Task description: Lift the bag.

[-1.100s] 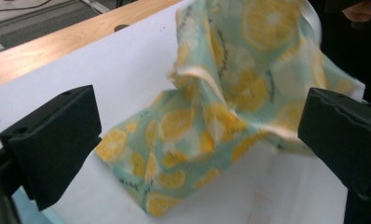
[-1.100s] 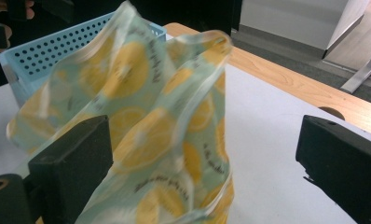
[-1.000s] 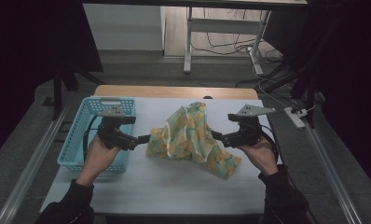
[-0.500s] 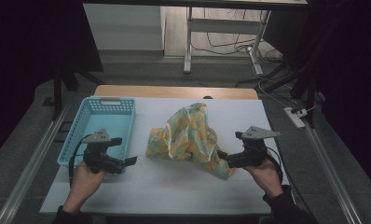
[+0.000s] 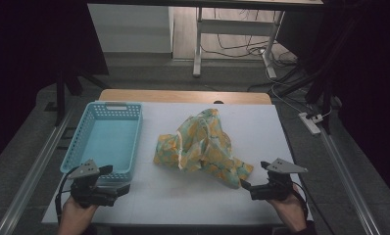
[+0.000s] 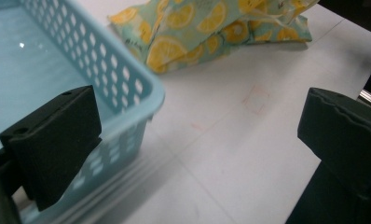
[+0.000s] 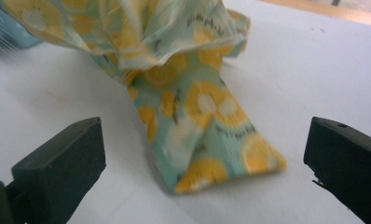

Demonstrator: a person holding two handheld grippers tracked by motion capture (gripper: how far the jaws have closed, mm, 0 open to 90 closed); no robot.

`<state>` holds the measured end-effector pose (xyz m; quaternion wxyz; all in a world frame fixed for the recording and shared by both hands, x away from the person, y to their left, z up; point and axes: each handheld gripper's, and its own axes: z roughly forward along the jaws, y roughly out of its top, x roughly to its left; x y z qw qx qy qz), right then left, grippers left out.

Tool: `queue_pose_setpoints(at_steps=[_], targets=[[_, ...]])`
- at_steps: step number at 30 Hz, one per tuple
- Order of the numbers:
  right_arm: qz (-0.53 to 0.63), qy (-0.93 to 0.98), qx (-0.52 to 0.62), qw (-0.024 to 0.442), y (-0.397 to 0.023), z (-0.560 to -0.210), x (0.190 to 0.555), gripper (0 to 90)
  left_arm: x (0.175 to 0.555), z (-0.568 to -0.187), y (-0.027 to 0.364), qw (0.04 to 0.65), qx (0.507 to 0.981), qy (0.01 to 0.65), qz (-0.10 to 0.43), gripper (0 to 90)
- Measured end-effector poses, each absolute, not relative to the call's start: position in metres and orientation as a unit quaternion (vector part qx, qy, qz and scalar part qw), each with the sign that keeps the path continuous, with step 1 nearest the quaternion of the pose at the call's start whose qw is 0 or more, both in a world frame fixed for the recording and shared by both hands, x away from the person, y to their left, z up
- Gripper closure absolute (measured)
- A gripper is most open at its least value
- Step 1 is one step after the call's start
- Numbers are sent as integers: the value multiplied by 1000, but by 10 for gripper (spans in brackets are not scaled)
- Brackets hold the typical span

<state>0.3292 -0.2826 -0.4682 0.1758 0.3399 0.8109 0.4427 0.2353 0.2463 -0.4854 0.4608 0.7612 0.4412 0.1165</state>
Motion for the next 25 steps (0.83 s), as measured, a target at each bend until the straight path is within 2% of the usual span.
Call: queue_pose_setpoints(at_steps=[13, 17, 20, 25], targets=[[403, 819, 362, 188, -305, -488, 300, 0, 202, -511, 264, 410, 761, 482, 140, 0], [391, 822, 376, 174, -311, -494, 293, 0, 199, -519, 268, 384, 766, 496, 138, 0], [369, 832, 382, 162, -312, -501, 292, 0, 199, -519, 269, 387, 762, 501, 138, 0], [367, 833, 380, 165, -312, -501, 292, 0, 202, -519, 268, 378, 765, 504, 132, 0]])
